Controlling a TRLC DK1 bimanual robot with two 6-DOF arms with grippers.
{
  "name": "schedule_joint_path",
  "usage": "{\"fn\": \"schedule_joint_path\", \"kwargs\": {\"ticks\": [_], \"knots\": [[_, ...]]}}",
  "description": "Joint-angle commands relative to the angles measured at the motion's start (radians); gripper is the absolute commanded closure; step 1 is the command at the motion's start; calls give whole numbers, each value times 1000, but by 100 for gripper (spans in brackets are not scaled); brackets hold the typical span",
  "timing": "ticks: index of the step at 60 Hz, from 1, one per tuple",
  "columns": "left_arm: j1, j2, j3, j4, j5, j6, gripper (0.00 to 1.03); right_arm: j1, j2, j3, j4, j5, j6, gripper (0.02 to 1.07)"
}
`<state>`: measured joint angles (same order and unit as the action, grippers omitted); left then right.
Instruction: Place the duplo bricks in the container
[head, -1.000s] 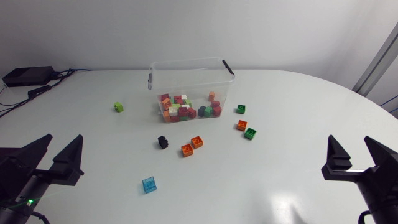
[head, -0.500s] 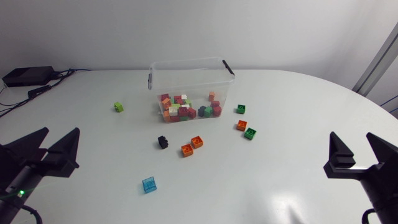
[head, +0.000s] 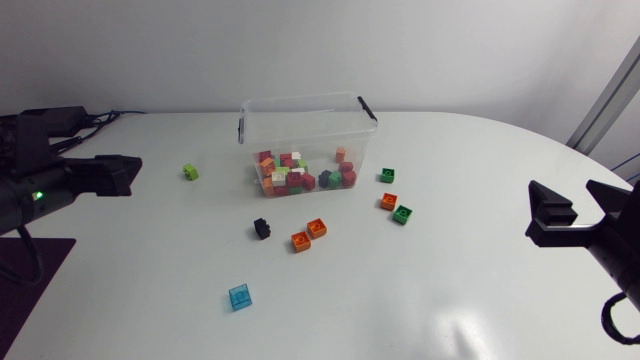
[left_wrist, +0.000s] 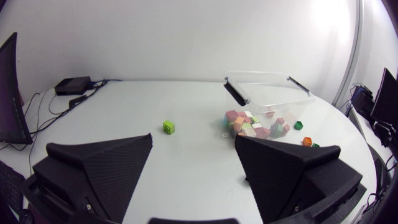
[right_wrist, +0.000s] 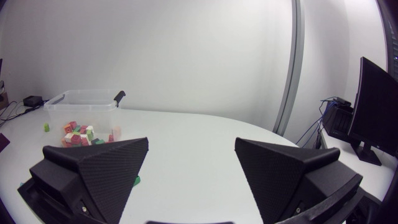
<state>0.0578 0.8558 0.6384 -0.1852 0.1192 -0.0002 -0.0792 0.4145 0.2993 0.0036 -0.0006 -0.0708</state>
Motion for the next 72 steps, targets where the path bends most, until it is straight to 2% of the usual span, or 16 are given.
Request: {"fn": "schedule_joint_path", "kwargs": {"ticks": [1, 13, 17, 20, 23, 27, 36, 41, 54, 57, 60, 66, 72], "knots": [[14, 111, 75, -26, 25, 3, 12, 15, 53, 40, 13, -2, 23, 7], [63, 465, 296, -163, 68, 78, 12, 38, 173, 72, 6, -1, 25, 7], [73, 537, 336, -165, 74, 108, 12, 42, 199, 81, 1, -1, 25, 7], [76, 621, 386, -171, 73, 169, 12, 48, 234, 101, -14, -1, 23, 7], [80, 727, 458, -204, 76, 293, 12, 58, 267, 123, -42, 1, 22, 7], [91, 790, 500, -212, 79, 305, 12, 71, 285, 136, -56, 1, 20, 7], [108, 974, 630, -238, 79, 467, 11, 101, 362, 175, -102, -13, 20, 7], [123, 1055, 688, -237, 115, 563, 11, 105, 422, 207, -139, -33, 12, 7], [151, 1210, 842, -237, 180, 694, 8, 125, 464, 264, -209, -24, -144, 7], [157, 1253, 886, -237, 200, 721, 8, 134, 491, 297, -264, -13, -195, 7], [157, 1295, 931, -241, 212, 737, 8, 136, 509, 305, -287, -32, -285, 7], [157, 1375, 1028, -286, 231, 779, 8, 136, 532, 294, -257, -42, -327, 9], [157, 1439, 1115, -336, 260, 801, 8, 110, 593, 328, -289, -167, -327, 10]]}}
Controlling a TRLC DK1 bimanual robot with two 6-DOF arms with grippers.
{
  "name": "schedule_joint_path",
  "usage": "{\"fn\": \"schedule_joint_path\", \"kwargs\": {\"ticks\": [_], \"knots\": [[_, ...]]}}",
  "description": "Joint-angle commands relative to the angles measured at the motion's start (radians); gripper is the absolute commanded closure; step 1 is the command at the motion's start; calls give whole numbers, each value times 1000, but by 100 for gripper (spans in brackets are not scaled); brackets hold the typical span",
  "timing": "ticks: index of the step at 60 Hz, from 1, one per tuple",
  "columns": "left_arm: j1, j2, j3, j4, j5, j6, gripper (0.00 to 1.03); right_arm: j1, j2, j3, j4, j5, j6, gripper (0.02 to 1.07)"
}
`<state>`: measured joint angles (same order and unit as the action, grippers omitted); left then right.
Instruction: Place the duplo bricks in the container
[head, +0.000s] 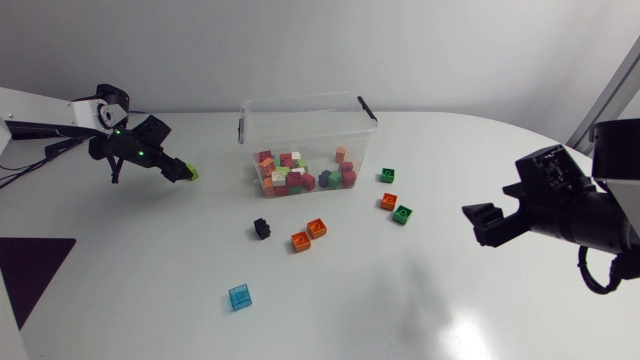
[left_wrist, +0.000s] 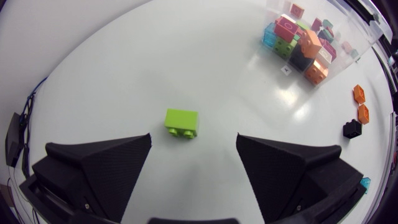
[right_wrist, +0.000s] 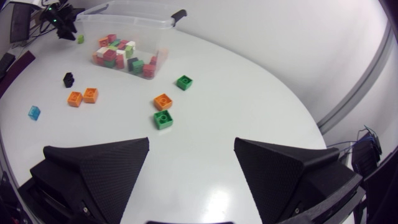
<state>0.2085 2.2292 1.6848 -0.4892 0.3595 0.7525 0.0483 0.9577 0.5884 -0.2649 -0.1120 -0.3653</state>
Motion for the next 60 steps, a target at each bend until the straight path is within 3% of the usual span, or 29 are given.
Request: {"fn": "schedule_joint_path", "kwargs": {"ticks": [1, 5, 19, 23, 28, 47, 60], "knots": [[6, 81, 92, -38, 21, 48, 8, -22, 56, 45, -27, -74, -32, 10], [5, 118, 136, -52, 22, 48, 9, -25, 84, 64, -54, -114, -32, 10], [23, 230, 289, -123, 33, 70, 12, 16, 164, 99, -57, -112, -49, 7], [28, 247, 320, -160, 35, 82, 19, 27, 196, 103, -42, -103, -49, 7], [31, 250, 325, -169, 42, 85, 27, 28, 223, 111, -33, -101, -46, 7], [32, 248, 342, -203, 73, 105, 38, 45, 243, 110, -13, -89, -44, 7], [25, 250, 348, -215, 85, 107, 38, 53, 236, 106, -14, -84, -43, 7]]}}
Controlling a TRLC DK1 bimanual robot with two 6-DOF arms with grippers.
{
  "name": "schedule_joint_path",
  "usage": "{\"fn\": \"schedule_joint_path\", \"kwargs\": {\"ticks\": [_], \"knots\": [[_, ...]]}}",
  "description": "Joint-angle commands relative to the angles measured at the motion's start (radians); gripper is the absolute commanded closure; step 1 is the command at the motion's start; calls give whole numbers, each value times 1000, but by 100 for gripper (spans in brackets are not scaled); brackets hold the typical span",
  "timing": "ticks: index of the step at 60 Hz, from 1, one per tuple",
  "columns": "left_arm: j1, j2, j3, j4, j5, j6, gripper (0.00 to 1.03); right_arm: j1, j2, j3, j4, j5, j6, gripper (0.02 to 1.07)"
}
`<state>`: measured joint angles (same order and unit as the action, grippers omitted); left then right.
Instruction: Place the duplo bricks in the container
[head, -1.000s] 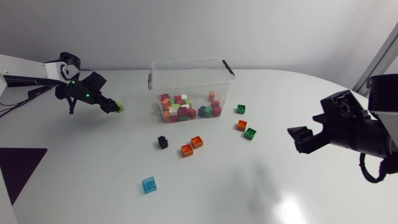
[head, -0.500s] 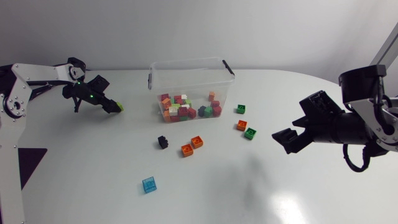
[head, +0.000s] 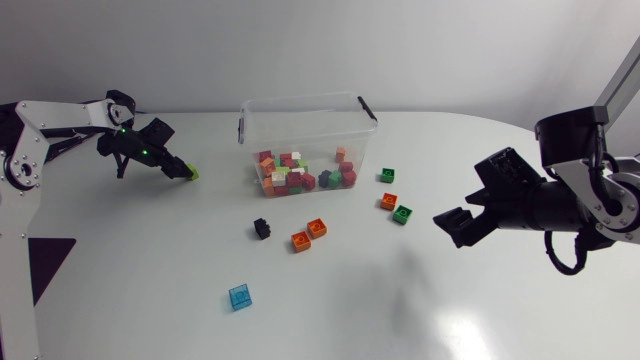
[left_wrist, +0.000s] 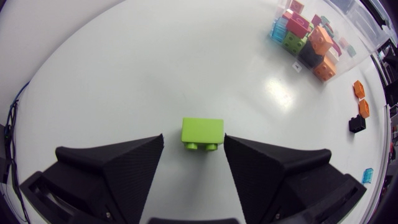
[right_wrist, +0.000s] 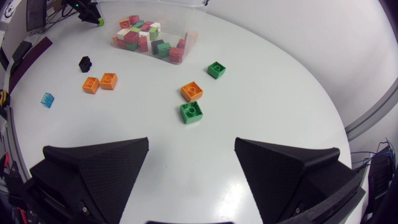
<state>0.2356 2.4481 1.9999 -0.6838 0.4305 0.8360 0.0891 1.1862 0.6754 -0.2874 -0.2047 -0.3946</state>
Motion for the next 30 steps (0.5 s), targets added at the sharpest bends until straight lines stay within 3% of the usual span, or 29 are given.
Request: {"fn": "schedule_joint_path", "kwargs": {"ticks": [1, 30], "knots": [[-4, 32, 34, -20, 14, 23, 39, 14, 7, 19, 8, 8, -13, 7], [-36, 55, 40, -37, 14, 26, 47, 34, 1, 10, 8, 27, -13, 7]]}}
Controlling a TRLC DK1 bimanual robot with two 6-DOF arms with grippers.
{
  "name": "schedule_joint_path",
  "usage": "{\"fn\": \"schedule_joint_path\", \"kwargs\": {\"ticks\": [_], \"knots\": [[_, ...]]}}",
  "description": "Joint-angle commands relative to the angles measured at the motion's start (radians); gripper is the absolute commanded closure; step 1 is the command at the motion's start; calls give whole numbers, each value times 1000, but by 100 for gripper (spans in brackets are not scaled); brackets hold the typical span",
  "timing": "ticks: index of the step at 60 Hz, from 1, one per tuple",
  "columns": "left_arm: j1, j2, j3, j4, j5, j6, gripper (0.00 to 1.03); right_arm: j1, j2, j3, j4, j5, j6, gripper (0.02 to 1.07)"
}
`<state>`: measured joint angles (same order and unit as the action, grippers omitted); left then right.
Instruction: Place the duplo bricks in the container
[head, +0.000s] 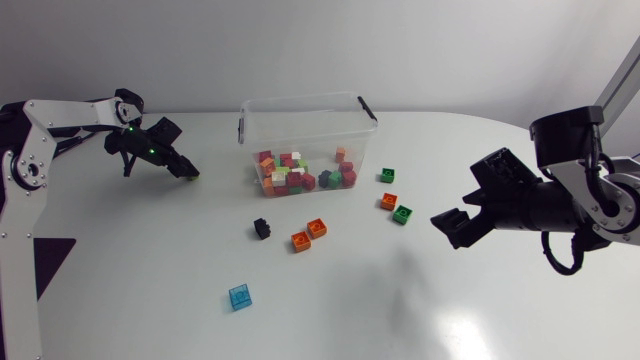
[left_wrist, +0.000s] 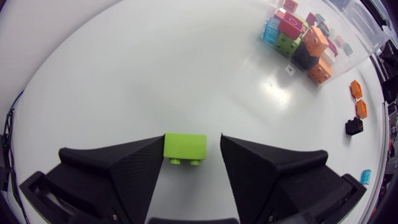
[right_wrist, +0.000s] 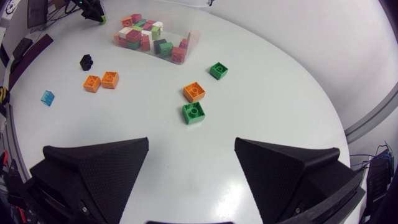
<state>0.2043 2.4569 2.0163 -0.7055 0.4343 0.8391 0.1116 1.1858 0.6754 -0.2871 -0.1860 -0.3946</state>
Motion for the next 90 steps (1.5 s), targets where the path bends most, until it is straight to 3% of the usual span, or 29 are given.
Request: {"fn": "schedule_joint_path", "kwargs": {"ticks": [1, 29, 62, 73, 90], "knots": [[-5, 47, 24, -19, 11, 26, 47, 13, 1, 10, 8, 10, -13, 7], [-3, 34, -4, -32, -20, 57, 59, 19, 11, 3, 22, 10, -15, 7], [-3, -291, -261, -60, 9, 104, 62, 42, 156, 79, 25, -7, -53, 7], [-45, -500, -369, -66, 47, 98, 62, 48, 256, 118, 28, -9, -93, 7], [-135, -699, -403, -66, 84, -8, 62, 43, 426, 202, 28, -27, -199, 7]]}}
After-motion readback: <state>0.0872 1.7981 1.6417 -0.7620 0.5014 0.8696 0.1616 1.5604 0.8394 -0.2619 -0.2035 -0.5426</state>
